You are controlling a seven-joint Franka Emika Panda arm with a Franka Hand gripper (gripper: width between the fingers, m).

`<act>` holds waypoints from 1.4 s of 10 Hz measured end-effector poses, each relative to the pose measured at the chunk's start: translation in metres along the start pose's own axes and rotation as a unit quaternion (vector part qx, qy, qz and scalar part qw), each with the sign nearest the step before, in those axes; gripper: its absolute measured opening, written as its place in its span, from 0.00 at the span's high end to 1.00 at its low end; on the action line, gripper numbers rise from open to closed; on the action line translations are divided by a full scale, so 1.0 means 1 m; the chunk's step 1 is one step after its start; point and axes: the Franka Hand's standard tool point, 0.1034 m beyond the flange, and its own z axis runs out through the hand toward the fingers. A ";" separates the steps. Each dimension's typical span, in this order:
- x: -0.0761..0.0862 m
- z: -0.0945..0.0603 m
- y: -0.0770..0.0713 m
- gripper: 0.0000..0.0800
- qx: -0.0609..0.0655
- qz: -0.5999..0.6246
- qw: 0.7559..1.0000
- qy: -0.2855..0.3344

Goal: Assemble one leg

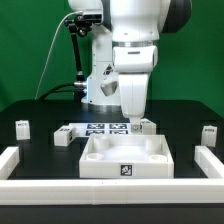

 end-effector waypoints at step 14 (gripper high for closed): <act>-0.019 0.040 -0.014 0.73 0.017 0.019 1.000 0.004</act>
Offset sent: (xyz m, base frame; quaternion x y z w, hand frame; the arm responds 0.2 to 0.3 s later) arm 0.0000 0.0000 0.0000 0.0000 0.0000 0.0000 1.0000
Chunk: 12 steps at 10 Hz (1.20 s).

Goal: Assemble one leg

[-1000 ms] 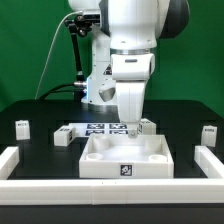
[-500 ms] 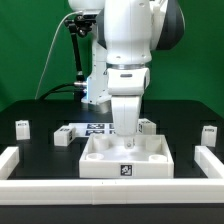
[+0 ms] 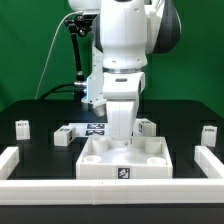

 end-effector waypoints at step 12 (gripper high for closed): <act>0.015 -0.001 0.018 0.92 -0.013 -0.068 0.998 -0.003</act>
Offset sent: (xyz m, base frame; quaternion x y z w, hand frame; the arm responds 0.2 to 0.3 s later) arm 0.0000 0.0000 0.0000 0.0000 0.0000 0.0000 1.0000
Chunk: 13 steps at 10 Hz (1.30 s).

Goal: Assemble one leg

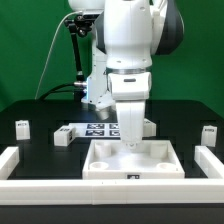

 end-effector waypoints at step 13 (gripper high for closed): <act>0.037 0.000 0.019 0.92 -0.011 -0.011 1.000 0.012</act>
Offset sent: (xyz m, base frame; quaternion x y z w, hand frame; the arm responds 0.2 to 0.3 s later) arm 0.0000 0.0000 0.0000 0.0000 0.0000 0.0000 1.0000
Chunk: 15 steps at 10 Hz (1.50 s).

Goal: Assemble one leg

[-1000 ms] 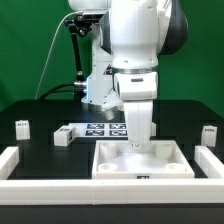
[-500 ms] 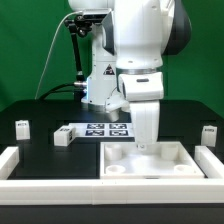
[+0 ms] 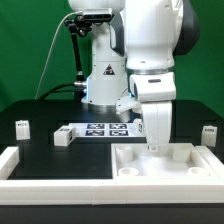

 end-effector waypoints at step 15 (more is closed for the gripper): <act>0.007 -0.030 -0.020 0.19 -0.014 0.067 0.998 -0.008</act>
Offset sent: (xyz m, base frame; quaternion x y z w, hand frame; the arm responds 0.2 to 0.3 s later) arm 0.0000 0.0000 0.0000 0.0000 0.0000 0.0000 1.0000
